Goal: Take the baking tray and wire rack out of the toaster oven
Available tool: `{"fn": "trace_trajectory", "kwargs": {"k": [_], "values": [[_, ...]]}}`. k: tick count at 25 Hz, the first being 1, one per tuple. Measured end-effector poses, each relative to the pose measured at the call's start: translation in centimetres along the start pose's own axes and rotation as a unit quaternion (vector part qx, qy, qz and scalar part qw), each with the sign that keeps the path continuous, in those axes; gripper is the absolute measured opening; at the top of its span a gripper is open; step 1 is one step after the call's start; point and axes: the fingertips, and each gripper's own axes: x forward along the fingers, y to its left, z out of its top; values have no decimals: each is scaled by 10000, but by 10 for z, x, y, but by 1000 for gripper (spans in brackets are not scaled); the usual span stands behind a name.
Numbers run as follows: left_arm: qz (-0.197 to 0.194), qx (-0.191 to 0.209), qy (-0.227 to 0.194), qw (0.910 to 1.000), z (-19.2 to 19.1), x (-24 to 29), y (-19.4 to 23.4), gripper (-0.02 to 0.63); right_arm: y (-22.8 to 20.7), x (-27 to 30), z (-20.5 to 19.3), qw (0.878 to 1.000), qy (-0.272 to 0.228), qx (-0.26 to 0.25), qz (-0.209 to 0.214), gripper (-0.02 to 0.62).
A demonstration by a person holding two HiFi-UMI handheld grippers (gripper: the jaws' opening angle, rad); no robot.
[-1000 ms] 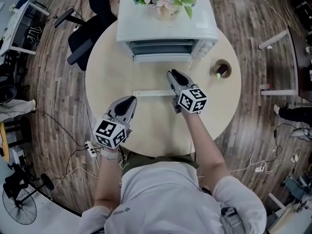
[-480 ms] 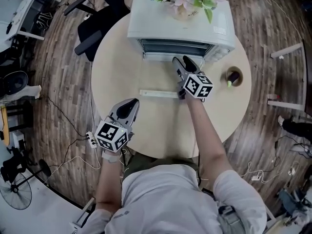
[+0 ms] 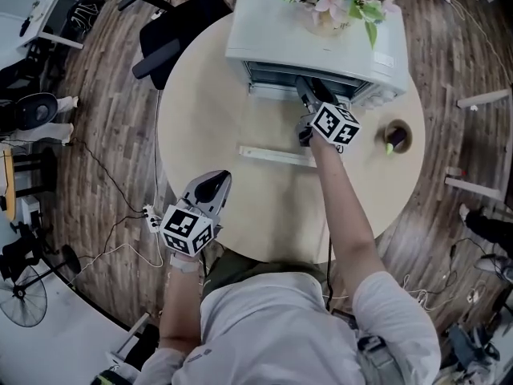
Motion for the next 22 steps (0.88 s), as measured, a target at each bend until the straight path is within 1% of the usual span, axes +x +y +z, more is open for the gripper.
{"fn": "trace_trajectory", "kwargs": {"k": [2, 7, 11, 14, 16, 22], "values": [[21, -81, 46, 10000, -6, -2, 0, 0, 0, 5, 4, 9999, -57, 117, 24, 229], [51, -85, 172, 9998, -16, 2, -4, 0, -11, 21, 13, 9986, -248, 465, -3, 229], [56, -133, 187, 9997, -18, 2, -8, 0, -22, 29, 8, 9970, -192, 710, -228, 229], [41, -179, 217, 9996, -22, 2, -10, 0, -27, 35, 7, 9944, -237, 1015, -176, 229], [49, -223, 232, 9995, -25, 1, -10, 0, -27, 39, 10, 9944, -284, 1005, -128, 229], [66, -292, 275, 9992, -32, -2, -11, 0, -35, 51, 20, 9931, -481, 1055, -189, 229]]}}
